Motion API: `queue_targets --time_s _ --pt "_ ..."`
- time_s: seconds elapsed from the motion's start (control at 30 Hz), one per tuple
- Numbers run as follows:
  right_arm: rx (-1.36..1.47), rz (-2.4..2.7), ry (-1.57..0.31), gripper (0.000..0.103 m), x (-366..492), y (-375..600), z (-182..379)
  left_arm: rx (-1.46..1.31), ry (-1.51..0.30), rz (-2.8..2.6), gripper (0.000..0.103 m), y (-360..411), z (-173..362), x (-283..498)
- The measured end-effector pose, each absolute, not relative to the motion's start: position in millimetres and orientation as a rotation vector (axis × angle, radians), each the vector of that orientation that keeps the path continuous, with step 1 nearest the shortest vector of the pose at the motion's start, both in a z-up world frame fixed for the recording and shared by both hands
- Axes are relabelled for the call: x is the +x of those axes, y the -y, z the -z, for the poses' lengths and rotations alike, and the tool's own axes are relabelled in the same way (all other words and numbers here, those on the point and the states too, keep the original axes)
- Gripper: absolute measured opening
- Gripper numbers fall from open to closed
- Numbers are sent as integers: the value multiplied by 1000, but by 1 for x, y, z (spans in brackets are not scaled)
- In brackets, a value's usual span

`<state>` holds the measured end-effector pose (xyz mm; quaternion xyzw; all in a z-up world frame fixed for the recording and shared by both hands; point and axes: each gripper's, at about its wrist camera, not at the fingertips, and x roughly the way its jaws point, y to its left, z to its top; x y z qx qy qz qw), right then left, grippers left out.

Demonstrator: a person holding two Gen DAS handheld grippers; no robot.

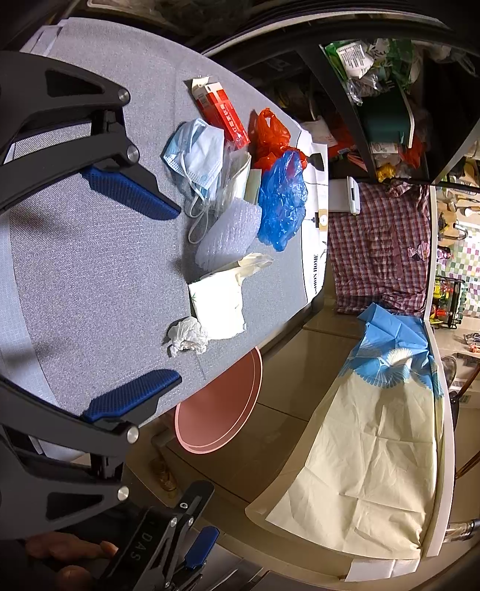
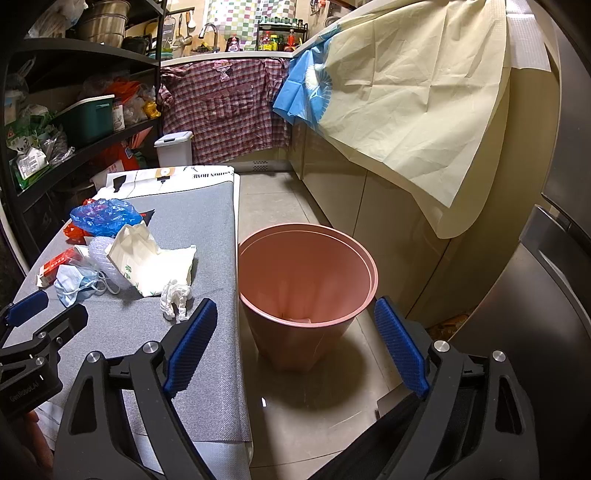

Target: Collect trash

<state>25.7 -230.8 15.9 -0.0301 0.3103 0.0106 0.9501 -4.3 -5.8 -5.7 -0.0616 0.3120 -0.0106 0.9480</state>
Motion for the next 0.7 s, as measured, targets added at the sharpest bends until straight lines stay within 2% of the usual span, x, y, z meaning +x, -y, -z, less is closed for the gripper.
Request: queue_targets --time_s 0.13,0.3,0.43,0.57,0.7 --pt "-58 -25 -630 86 25 230 -17 -124 -631 17 71 7 5 -5" --pt "-59 -28 -628 81 24 227 -18 -117 -617 -1 62 7 0 -8" --pt "-56 -51 -605 70 21 224 -20 -127 -610 -31 57 0 -1 -8" --pt "-20 -109 -594 47 24 218 -21 -157 -617 -56 55 -10 0 -4" --pt "3 -169 -624 37 36 207 -17 -162 -631 -87 52 -17 4 1"
